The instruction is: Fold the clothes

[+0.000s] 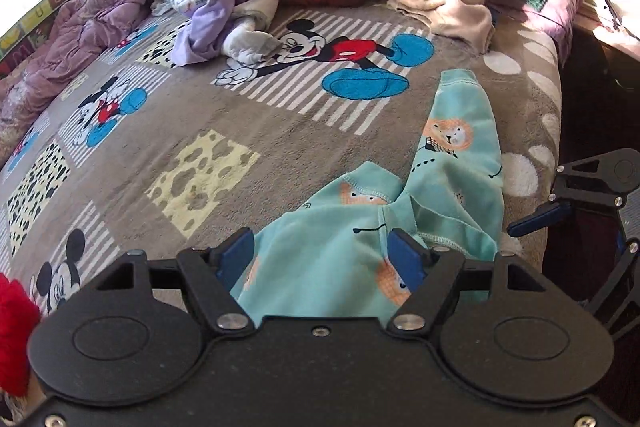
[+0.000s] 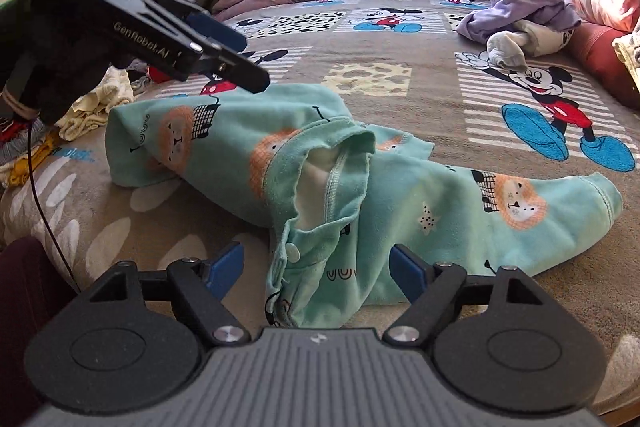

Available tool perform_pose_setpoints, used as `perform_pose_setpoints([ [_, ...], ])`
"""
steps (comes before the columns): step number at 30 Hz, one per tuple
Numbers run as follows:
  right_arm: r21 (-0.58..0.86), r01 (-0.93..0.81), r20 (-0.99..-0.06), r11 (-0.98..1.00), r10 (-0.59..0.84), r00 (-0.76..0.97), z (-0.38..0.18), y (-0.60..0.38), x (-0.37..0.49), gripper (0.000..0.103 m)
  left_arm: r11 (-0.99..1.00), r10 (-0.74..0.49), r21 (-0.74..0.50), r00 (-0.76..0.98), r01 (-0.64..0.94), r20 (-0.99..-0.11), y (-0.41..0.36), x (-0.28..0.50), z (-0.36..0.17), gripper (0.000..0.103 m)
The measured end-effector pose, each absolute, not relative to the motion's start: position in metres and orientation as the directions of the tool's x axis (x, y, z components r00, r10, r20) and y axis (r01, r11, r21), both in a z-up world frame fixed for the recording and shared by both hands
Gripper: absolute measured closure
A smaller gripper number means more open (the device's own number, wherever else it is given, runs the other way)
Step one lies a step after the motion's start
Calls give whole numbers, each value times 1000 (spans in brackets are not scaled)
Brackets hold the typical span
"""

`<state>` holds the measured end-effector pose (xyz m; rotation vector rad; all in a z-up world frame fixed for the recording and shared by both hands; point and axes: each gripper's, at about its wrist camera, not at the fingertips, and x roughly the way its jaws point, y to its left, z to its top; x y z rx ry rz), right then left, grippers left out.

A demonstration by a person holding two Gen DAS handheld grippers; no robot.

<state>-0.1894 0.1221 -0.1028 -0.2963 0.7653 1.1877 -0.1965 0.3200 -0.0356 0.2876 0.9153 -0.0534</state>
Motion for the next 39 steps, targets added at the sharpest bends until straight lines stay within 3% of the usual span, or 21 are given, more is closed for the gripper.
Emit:
perform_pose_setpoints([
  [4,147,-930,-699,338,700,144,-114,130,-197,26,837,10,296,528,461,-849,312,-175,-49,29],
  [8,125,-938,-708,323,691,143,-120,133,-200,27,692,4,268,368,670,-930,316,-155,-66,29],
  [16,103,-949,-719,297,682,136,-132,142,-202,27,637,-69,75,154,767,-986,323,-105,-80,29],
  [22,109,-949,-726,295,676,127,-140,150,-195,27,652,-65,11,70,758,-995,328,-92,-115,29],
  [23,110,-949,-727,295,675,125,-141,151,-194,27,652,-67,15,78,758,-995,328,-95,-116,32],
  [27,108,-949,-724,295,678,128,-141,151,-193,28,640,-51,117,194,760,-980,321,-122,-103,78],
  [29,95,-949,-720,300,679,142,-140,152,-193,32,617,-32,202,281,761,-959,312,-147,-94,88],
  [33,65,-949,-710,309,683,174,-138,152,-195,45,626,-5,362,468,691,-884,305,-204,-70,90],
  [39,-24,-949,-686,314,686,244,-129,152,-208,54,772,78,485,696,410,-714,315,-301,-41,92],
])
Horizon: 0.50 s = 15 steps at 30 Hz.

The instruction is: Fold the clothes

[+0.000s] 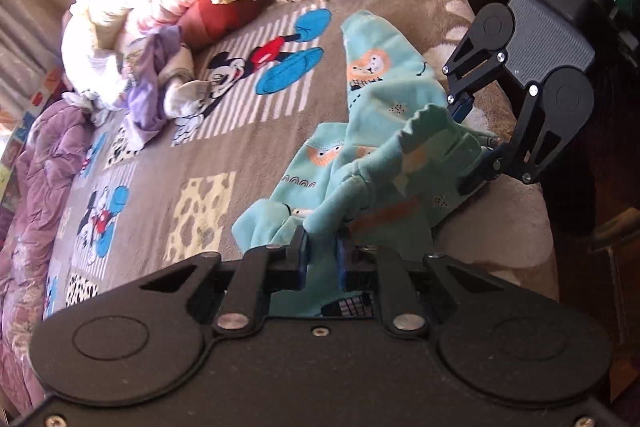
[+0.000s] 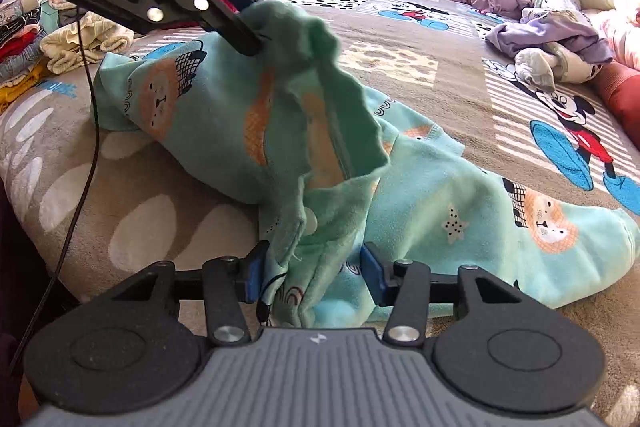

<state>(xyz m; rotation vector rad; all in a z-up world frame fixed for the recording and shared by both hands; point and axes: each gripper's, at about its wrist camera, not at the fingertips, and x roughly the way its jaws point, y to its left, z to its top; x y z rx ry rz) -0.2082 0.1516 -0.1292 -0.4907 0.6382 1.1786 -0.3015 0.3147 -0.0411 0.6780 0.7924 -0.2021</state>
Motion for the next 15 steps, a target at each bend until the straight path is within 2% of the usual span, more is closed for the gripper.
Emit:
perform_pose_setpoints([
  [4,-146,-946,-630,288,710,314,-120,153,-229,53,857,179,483,777,178,-603,310,-366,-46,93],
  [7,-239,-937,-582,253,735,347,-115,153,-246,52,913,246,409,797,1,-551,311,-402,-61,96],
  [8,-261,-936,-574,235,743,346,-115,154,-250,53,926,264,373,797,-53,-543,312,-411,-67,101],
  [9,-282,-935,-565,217,750,345,-114,155,-255,55,937,278,336,794,-100,-540,313,-419,-74,101],
  [10,-297,-933,-565,202,751,342,-114,155,-258,64,943,283,307,793,-128,-540,313,-425,-79,101],
  [12,-320,-931,-572,174,748,336,-116,157,-264,70,952,275,269,796,-147,-539,308,-435,-88,101],
  [15,-320,-933,-577,164,747,330,-115,157,-267,77,940,267,326,812,-101,-519,298,-437,-86,96],
])
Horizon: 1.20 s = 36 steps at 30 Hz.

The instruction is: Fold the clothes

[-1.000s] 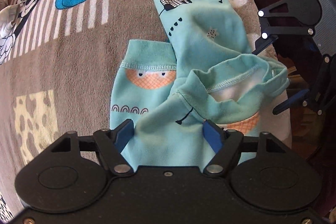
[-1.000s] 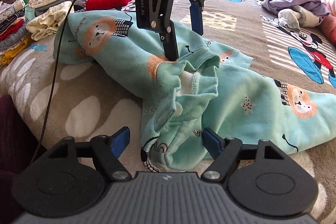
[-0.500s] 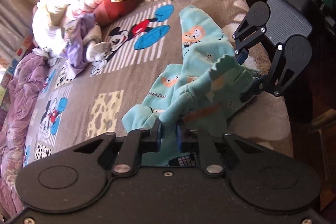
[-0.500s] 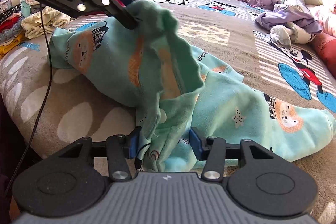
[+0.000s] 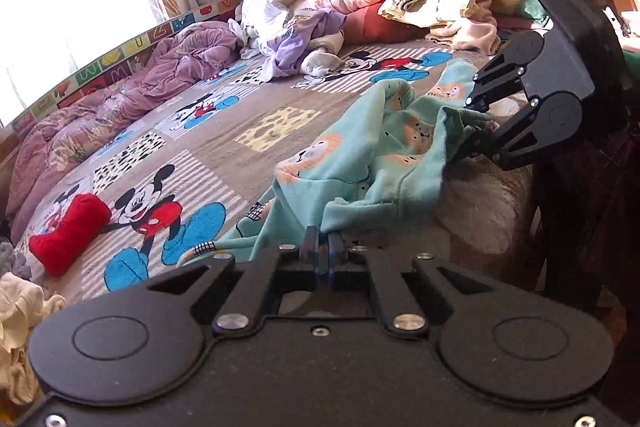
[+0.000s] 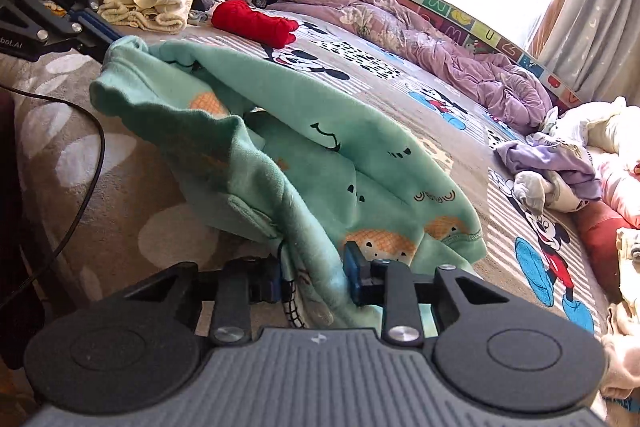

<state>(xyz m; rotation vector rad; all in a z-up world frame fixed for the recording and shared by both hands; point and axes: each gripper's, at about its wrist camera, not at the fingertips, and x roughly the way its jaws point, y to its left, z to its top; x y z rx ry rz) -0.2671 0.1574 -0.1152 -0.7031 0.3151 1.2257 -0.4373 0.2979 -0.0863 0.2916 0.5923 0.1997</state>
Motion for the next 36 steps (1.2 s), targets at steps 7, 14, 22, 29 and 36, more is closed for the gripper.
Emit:
perform_pose_setpoints([
  [7,-350,-918,-567,187,738,366,-111,155,-269,78,792,193,587,844,167,-501,288,-442,-62,52],
  [14,-334,-919,-562,211,737,374,-112,153,-265,76,383,173,779,790,496,-588,268,-432,-92,51],
  [22,-345,-914,-566,215,729,385,-111,154,-260,76,165,186,810,789,563,-586,253,-408,-124,70],
  [29,-255,-929,-526,268,768,366,-79,160,-223,85,509,285,817,843,270,-456,283,-362,-79,86],
  [36,-263,-924,-423,277,828,369,-9,192,-185,85,682,355,731,880,-14,-315,329,-337,8,90],
])
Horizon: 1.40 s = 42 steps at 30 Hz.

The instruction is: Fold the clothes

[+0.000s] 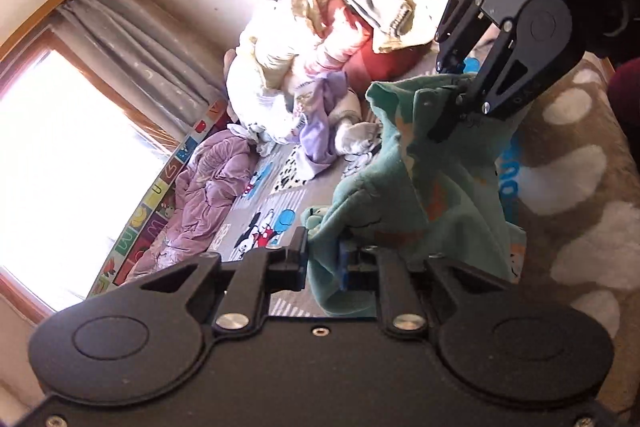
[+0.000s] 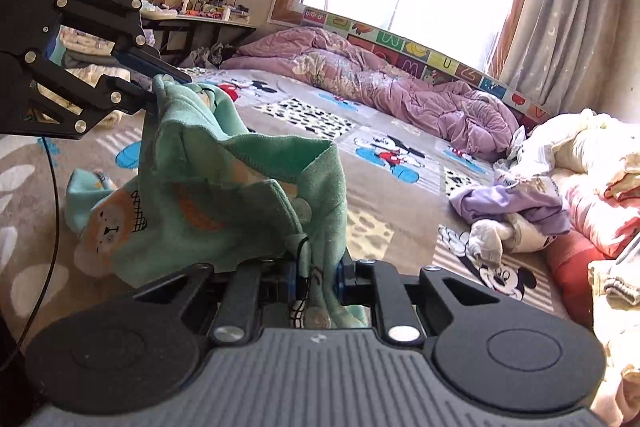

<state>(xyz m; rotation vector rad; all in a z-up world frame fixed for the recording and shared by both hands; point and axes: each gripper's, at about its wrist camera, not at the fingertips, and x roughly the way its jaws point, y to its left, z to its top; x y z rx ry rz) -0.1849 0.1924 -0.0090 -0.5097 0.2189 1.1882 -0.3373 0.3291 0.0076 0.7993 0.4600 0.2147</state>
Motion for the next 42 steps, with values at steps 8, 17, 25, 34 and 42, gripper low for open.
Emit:
perform_pose_setpoints([
  [8,-249,-930,-345,269,873,345,68,230,-144,85,736,415,658,875,-161,-250,376,-310,83,91],
  [17,-341,-897,-333,280,857,394,106,294,-106,85,663,549,701,808,-264,-214,443,-246,100,91],
  [25,-500,-763,-74,409,858,508,125,301,-118,85,591,591,681,807,-433,0,423,-272,90,91],
  [34,-518,-796,-719,-313,663,207,-61,251,-211,80,780,400,619,688,91,-605,343,-390,-98,83],
  [42,-213,-962,-751,-169,659,50,-76,205,-223,42,942,334,196,737,-272,-588,349,-420,-72,50],
])
